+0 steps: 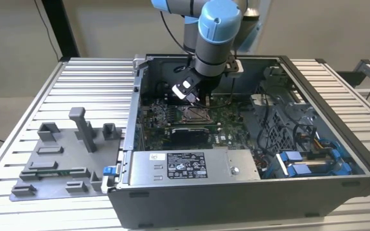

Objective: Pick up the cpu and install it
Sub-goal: 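Close the cpu cover, then install the first cpu locking lever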

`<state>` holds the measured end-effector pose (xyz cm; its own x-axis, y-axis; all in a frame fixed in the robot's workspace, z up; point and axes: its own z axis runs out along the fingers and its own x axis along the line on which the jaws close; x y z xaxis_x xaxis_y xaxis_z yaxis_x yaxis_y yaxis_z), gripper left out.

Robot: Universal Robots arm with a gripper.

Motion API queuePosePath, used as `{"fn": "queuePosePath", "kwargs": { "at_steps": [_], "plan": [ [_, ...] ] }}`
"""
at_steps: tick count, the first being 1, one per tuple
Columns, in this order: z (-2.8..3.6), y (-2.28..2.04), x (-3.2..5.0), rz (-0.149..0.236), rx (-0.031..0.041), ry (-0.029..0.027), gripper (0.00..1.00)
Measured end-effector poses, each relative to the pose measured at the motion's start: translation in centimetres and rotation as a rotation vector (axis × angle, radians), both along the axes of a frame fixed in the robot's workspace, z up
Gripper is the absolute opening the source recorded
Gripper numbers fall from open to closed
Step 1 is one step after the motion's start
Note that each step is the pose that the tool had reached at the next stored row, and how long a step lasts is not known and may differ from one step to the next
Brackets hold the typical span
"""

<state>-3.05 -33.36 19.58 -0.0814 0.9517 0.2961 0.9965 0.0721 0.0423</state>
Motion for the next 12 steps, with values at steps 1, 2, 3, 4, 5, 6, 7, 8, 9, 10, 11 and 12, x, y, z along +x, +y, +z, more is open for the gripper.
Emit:
{"fn": "queuePosePath", "kwargs": {
  "at_steps": [1, 2, 3, 4, 5, 6, 7, 8, 9, 10, 11, 12],
  "plan": [
    [0.0, -0.01, 0.01, 0.0, 0.0001, 0.0002, 0.0],
    [0.0, -0.04, 0.02, 0.0, 0.0, 0.0005, 0.0],
    [0.0, -0.05, 0.03, 0.0, 0.0001, 0.0007, 0.0],
    [0.0, -0.08, 0.04, 0.0, 0.0001, 0.0011, 0.0],
    [0.0, -0.1, 0.05, 0.0, -0.0001, 0.0014, 0.0],
    [0.0, -0.11, 0.05, 0.0, -0.0001, 0.0015, 0.0],
    [0.0, -0.11, 0.06, 0.0, 0.0, 0.0016, 0.0],
    [0.0, -0.12, 0.07, 0.0, -0.0001, 0.0017, 0.0],
    [-0.01, -0.12, 0.08, 0.0, -0.0001, 0.0017, 0.0],
    [-0.02, -0.13, 0.09, 0.0, -0.0001, 0.0016, 0.0],
    [-0.02, -0.13, 0.1, 0.0, -0.0002, 0.0016, 0.0],
    [-0.02, -0.13, 0.11, 0.0, -0.0003, 0.0017, 0.0]
  ]
}}
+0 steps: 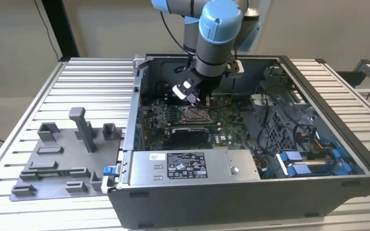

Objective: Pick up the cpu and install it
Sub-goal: 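Install the first cpu locking lever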

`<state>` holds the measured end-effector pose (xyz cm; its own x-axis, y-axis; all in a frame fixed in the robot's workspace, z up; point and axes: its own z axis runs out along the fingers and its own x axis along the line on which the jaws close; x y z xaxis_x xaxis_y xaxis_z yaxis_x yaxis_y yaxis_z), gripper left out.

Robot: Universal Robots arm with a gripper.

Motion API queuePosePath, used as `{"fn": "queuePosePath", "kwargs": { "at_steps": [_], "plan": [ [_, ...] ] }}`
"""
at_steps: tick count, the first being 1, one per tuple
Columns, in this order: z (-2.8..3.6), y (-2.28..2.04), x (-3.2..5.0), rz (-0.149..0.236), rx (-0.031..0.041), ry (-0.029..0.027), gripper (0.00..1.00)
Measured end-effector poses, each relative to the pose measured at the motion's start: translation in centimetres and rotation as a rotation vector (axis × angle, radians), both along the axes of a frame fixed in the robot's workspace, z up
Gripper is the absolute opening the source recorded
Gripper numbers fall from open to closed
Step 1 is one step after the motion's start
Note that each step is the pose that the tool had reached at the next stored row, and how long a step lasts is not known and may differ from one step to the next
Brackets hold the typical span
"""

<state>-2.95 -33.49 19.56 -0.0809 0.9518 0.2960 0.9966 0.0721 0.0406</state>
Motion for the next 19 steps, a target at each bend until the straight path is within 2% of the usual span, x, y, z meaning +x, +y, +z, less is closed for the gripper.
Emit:
{"fn": "queuePosePath", "kwargs": {
  "at_steps": [5, 13, 19],
  "plan": [
    [0.03, 0.01, 0.02, 0.0, 0.0003, -0.0002, 0.0],
    [0.55, 0.01, 0.0, 0.0, 0.0003, 0.0032, 0.0],
    [1.53, 0.01, -0.05, 0.0, 0.0003, 0.0035, 0.0]
  ]
}}
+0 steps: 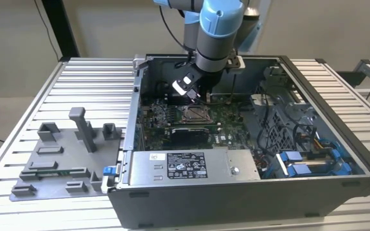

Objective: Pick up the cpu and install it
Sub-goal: 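Install the first cpu locking lever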

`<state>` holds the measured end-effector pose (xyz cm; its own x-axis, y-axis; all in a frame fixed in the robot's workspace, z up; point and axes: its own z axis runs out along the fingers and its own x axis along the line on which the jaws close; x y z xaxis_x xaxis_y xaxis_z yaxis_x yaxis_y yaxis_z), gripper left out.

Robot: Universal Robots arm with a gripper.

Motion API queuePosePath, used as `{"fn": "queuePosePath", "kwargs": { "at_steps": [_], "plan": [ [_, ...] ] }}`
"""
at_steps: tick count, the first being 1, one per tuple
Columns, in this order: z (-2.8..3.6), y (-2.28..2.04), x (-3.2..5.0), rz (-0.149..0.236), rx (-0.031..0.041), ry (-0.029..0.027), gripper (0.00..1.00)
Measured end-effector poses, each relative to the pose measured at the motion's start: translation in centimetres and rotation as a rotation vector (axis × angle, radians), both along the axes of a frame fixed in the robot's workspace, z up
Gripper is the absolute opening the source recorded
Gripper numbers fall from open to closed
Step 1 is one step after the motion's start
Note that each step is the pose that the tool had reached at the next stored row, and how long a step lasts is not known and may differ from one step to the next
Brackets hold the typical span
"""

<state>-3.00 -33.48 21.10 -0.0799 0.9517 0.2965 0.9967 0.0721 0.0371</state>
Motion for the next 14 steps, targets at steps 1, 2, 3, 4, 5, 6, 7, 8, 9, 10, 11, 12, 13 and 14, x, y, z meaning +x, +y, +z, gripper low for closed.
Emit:
{"fn": "queuePosePath", "kwargs": {
  "at_steps": [1, 2, 3, 4, 5, 6, 7, 8, 9, 10, 11, 12, 13, 14],
  "plan": [
    [0.34, 0.0, 0.0, 0.0, 0.0001, 0.0002, 0.0],
    [0.69, 0.0, -0.01, 0.0, 0.0, 0.0006, 0.0],
    [1.12, 0.0, -0.01, 0.0, 0.0, 0.001, 0.0],
    [1.51, 0.0, -0.01, 0.0, 0.0, 0.0012, 0.0],
    [1.9, 0.0, -0.03, 0.0, 0.0002, 0.0014, 0.0],
    [2.18, 0.0, -0.1, 0.0, 0.0, 0.0016, 0.0],
    [2.27, 0.0, -0.2, 0.0, -0.0001, 0.0015, 0.0],
    [2.3, 0.0, -0.38, 0.0, 0.0, 0.0015, 0.0],
    [2.29, 0.01, -0.59, 0.0, 0.0002, 0.0015, 0.0],
    [2.3, 0.03, -0.82, 0.0, 0.0001, 0.0015, 0.0],
    [2.31, 0.07, -1.1, 0.0, -0.0002, 0.0015, 0.0],
    [2.31, 0.14, -1.39, 0.0, -0.0007, 0.0015, 0.0],
    [2.3, 0.27, -1.74, 0.0, -0.0016, 0.0015, 0.0],
    [2.31, 0.4, -2.07, 0.0, -0.003, 0.0016, 0.0]
  ]
}}
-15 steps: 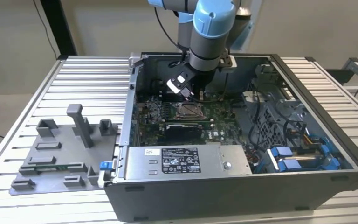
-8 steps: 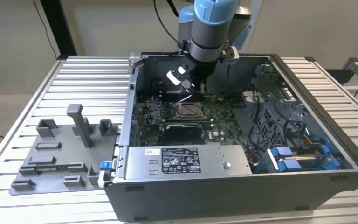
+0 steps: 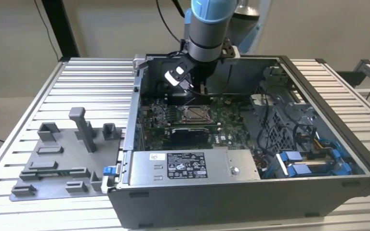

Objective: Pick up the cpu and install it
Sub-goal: 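Install the first cpu locking lever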

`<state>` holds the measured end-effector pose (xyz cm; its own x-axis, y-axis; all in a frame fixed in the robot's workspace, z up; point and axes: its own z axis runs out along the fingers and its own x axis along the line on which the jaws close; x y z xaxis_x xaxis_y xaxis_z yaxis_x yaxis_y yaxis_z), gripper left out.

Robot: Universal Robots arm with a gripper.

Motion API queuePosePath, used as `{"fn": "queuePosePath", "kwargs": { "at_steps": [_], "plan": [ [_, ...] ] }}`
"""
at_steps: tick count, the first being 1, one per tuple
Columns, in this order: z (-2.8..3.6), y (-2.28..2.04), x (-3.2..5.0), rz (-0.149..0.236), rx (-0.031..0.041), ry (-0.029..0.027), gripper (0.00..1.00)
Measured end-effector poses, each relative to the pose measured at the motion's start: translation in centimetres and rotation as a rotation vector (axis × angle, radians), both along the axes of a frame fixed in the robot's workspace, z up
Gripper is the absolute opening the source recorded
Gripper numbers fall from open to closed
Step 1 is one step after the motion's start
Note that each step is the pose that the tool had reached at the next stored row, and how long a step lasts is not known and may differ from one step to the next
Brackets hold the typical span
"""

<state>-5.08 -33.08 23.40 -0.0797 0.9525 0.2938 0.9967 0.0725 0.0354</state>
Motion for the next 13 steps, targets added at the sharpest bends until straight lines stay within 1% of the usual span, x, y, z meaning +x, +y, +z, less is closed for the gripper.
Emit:
{"fn": "queuePosePath", "kwargs": {
  "at_steps": [3, 5, 6, 9, 13],
  "plan": [
    [0.0, 0.27, -1.13, 0.0, -0.0029, -0.0001, 0.0],
    [0.0, 0.28, -1.89, 0.0, -0.0038, 0.0001, 0.0],
    [-0.02, 0.28, -2.12, 0.0, -0.0039, 0.0, 0.0],
    [-0.18, 0.29, -2.37, 0.0, -0.0069, -0.0001, 0.0],
    [-0.73, 0.29, -2.63, 0.0, -0.0126, 0.0, 0.0]
  ]
}}
